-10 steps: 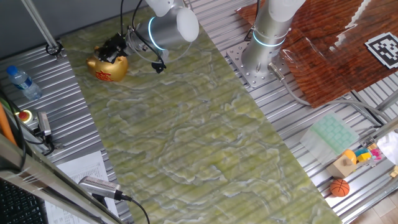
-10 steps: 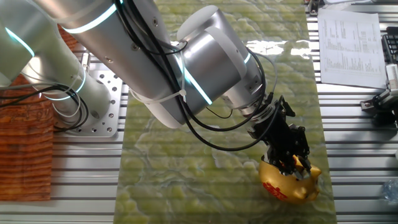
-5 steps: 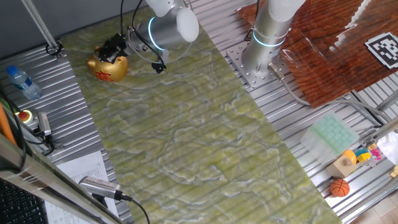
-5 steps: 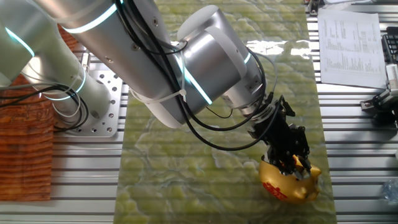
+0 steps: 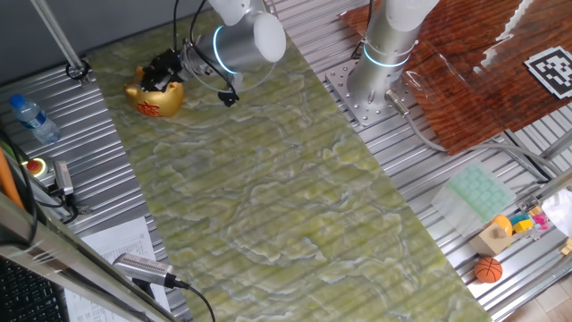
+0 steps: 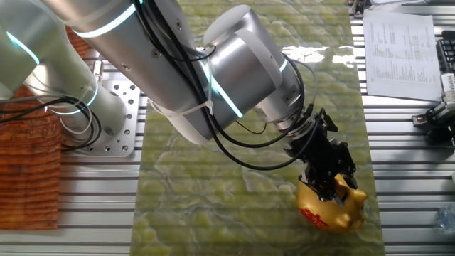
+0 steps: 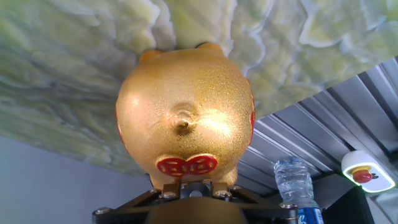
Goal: Drop coins into a piggy bank
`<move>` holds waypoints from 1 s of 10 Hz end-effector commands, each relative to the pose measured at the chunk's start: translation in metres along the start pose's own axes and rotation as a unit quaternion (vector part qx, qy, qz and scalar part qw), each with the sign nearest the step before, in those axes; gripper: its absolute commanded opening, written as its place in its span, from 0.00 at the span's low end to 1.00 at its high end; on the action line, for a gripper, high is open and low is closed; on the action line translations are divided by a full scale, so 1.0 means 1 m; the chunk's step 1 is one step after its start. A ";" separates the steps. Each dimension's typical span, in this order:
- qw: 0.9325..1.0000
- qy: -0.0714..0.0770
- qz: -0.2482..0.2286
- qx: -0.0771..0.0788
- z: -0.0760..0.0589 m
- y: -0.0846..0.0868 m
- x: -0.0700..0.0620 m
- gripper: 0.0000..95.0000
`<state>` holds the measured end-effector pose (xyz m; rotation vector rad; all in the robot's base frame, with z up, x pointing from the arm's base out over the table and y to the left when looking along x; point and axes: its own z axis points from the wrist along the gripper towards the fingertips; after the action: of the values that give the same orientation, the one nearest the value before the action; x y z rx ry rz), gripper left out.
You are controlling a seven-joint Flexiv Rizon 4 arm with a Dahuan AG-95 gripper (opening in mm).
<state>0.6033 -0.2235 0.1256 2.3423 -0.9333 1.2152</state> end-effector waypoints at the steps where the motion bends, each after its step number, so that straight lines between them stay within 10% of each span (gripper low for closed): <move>1: 1.000 -0.001 -0.001 -0.001 0.000 0.000 -0.001 0.40; 4: 1.000 -0.002 -0.010 -0.001 -0.002 -0.002 0.001 0.40; 5: 1.000 -0.008 -0.011 0.000 -0.006 -0.006 0.008 0.20; 9: 0.999 -0.034 0.029 -0.021 -0.019 -0.024 0.031 0.20; 10: 0.997 -0.041 0.059 -0.036 -0.023 -0.034 0.038 0.00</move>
<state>0.6259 -0.2023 0.1658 2.3469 -1.0665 1.1332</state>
